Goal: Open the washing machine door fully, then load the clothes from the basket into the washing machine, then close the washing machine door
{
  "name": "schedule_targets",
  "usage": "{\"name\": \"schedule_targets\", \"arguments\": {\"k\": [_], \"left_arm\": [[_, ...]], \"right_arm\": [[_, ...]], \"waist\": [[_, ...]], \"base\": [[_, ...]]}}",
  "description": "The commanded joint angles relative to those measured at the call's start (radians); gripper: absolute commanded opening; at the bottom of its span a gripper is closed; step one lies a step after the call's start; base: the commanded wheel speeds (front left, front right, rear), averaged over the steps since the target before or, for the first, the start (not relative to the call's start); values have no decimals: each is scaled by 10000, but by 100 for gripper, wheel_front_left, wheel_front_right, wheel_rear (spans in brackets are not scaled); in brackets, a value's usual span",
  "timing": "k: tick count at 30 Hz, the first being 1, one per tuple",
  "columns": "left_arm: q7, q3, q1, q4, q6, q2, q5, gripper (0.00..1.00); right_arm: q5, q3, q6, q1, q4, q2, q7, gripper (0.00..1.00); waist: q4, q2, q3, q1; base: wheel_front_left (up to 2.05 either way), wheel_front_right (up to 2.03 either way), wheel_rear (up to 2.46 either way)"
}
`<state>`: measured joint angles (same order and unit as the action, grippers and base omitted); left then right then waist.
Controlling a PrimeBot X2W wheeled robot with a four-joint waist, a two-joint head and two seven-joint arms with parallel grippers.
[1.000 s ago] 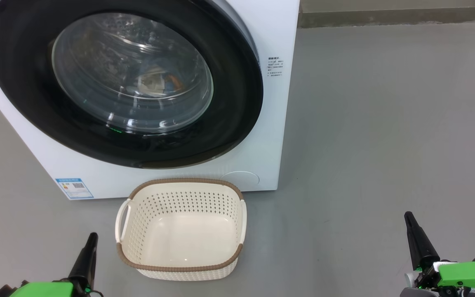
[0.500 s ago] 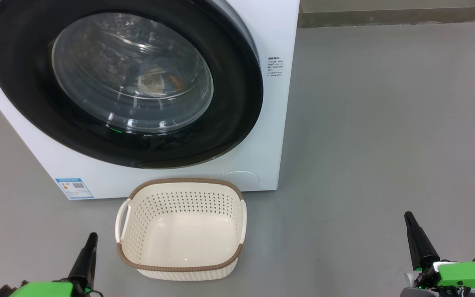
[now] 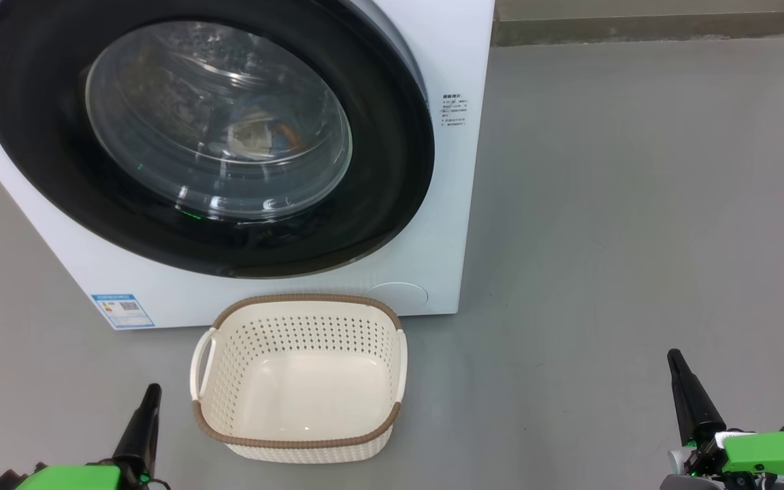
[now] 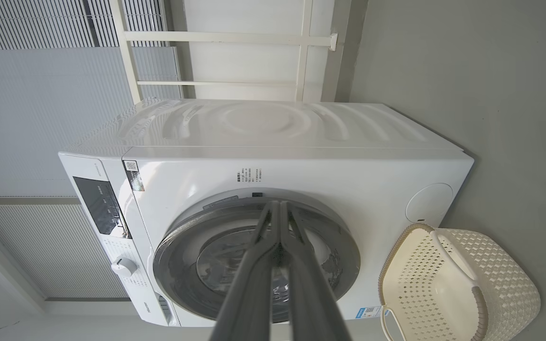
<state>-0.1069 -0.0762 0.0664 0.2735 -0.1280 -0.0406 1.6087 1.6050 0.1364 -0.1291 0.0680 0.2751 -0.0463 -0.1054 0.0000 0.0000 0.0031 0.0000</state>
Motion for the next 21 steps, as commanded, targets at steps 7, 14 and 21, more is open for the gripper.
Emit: {"name": "schedule_targets", "arguments": {"k": [7,14,21], "left_arm": [[-50,-360,415,-285,-27,-116,12,0],[-53,-363,415,-285,-27,-113,10,0],[-55,-365,415,-285,-27,-112,7,0]], "right_arm": [[34,-225,-16,399,-303,-39,-80,0],[35,-225,-16,399,-303,-39,-80,0],[35,-225,-16,399,-303,-39,-79,0]], "waist": [[0,0,0,0],[0,0,0,0],[0,0,0,0]], "base": [[0,0,0],[0,0,0],[0,0,0]]}}
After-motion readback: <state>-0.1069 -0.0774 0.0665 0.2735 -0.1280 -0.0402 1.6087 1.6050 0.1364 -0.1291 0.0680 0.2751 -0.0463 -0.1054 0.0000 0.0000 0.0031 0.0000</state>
